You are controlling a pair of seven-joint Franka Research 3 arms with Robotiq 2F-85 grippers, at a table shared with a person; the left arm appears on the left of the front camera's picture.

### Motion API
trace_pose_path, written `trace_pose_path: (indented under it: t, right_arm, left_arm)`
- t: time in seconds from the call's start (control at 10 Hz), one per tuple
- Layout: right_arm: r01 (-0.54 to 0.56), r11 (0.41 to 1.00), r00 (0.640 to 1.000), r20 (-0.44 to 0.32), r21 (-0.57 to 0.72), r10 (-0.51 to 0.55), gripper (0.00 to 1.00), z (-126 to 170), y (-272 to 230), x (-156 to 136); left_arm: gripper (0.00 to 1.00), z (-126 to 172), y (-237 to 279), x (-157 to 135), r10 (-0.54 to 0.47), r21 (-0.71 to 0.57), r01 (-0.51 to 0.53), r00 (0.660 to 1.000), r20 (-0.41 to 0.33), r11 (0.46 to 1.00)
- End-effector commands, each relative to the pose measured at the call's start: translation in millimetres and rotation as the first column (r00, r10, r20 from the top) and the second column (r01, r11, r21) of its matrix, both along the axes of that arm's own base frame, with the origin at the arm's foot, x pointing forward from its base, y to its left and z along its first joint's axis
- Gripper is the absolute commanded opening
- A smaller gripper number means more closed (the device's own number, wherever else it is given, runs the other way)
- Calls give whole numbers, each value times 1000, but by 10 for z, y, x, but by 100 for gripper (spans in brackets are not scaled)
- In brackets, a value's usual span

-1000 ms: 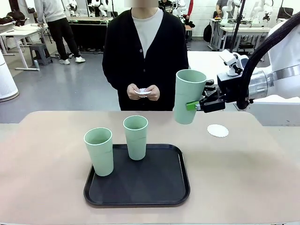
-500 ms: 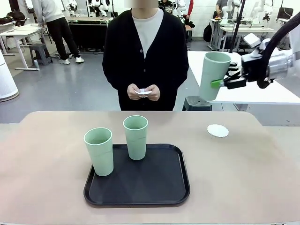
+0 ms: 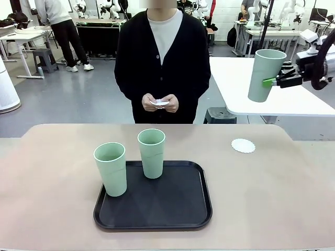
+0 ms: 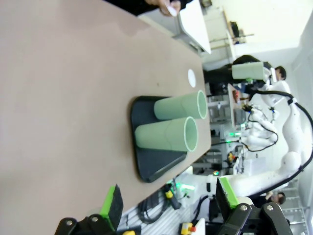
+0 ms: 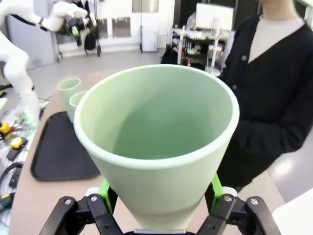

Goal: Place coasters on the table and set cups on them.
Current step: Pick up one Reusable plastic cup and place it on a coaster set by the human.

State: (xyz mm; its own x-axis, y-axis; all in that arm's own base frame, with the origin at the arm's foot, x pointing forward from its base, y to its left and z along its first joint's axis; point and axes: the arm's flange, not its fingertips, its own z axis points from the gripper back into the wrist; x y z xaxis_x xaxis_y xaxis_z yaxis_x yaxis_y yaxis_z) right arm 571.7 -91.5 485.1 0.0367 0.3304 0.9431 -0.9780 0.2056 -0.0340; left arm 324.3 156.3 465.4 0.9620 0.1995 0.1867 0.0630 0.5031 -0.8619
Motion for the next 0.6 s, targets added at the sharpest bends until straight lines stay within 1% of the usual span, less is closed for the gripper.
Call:
trace_pose_path:
  t: [0.0, 0.1, 0.2, 0.5]
  right_arm:
    - [-22, 999, 999, -23, -32, 21, 85, 25, -53, 21]
    - [-13, 998, 1000, -1, -62, 13, 85, 35, -27, -18]
    - [1, 1000, 1000, -4, -16, -2, 85, -7, -64, -9]
    - [1, 1000, 1000, -4, -16, -2, 85, -7, -64, -9]
  left_arm:
    - [100, 12, 9, -3, 0, -9, 0, 1000, 9, 1000]
    - [100, 12, 9, -3, 0, -9, 0, 1000, 9, 1000]
    - [100, 12, 9, -3, 0, -9, 0, 1000, 9, 1000]
    - [100, 12, 9, -3, 0, -9, 0, 1000, 9, 1000]
